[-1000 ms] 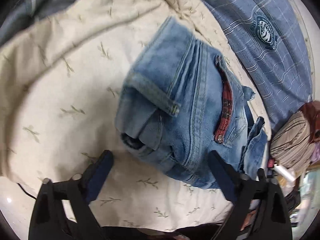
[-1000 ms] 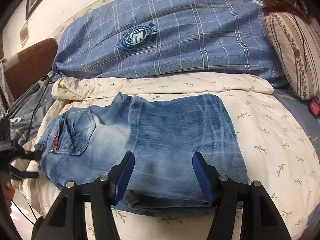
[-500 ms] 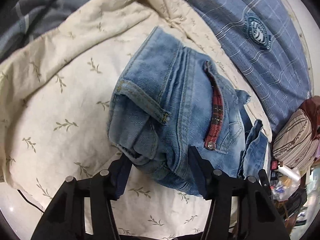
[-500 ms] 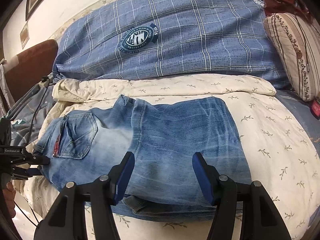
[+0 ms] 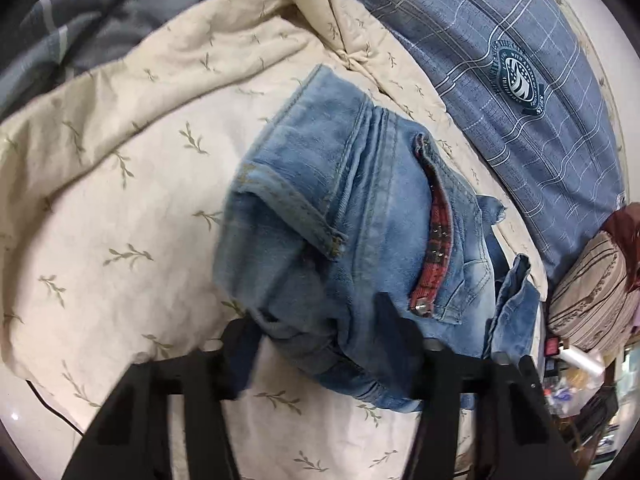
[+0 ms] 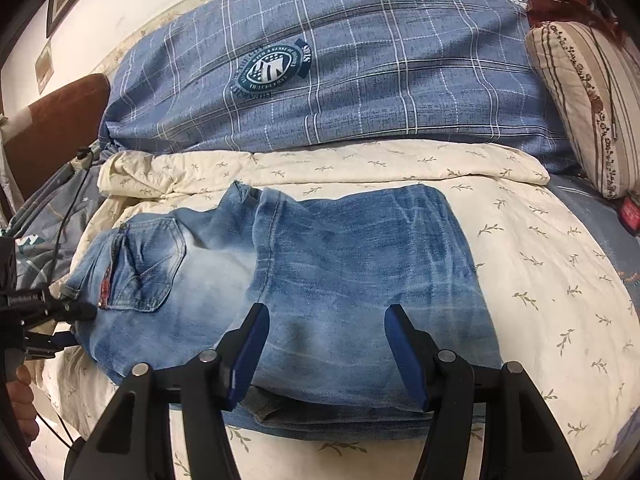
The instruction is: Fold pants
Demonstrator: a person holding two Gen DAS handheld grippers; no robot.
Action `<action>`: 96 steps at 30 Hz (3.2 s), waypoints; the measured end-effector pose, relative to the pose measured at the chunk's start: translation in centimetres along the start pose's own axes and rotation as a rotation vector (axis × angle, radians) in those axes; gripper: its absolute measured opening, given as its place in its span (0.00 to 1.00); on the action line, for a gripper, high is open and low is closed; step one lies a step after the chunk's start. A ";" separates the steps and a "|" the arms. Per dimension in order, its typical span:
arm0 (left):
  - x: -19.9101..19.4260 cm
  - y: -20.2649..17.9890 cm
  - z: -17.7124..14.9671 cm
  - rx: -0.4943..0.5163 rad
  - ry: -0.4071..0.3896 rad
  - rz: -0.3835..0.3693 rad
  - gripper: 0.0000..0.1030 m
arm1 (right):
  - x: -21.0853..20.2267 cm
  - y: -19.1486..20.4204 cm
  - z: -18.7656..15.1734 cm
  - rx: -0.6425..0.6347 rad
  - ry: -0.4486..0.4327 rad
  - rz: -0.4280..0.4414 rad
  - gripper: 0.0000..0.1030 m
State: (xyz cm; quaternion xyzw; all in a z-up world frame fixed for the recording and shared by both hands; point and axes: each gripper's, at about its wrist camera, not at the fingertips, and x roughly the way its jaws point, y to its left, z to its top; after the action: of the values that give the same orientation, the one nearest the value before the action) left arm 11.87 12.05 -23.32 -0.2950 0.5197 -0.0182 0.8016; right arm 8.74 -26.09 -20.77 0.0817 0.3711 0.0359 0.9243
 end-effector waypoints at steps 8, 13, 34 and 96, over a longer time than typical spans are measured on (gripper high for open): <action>-2.0 -3.0 -0.5 0.119 -0.095 0.042 0.32 | -0.6 -1.7 0.3 0.054 -0.014 -0.019 0.62; -3.8 -5.4 -0.9 0.220 -0.150 0.056 0.27 | -1.2 -3.4 0.5 0.119 -0.028 -0.033 0.62; -3.8 -25.5 -11.0 0.903 -0.267 0.045 0.23 | -4.1 -13.0 -0.1 0.525 -0.097 -0.137 0.62; 8.0 -23.0 0.1 0.666 -0.056 0.158 0.65 | 8.1 -7.1 6.4 0.381 0.028 0.227 0.56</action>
State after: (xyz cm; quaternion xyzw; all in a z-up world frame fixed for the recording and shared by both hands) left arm 22.03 -9.60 -18.60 0.0236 0.4842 -0.1166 0.8668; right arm 19.06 -32.85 -23.05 0.2954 0.3723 0.0700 0.8770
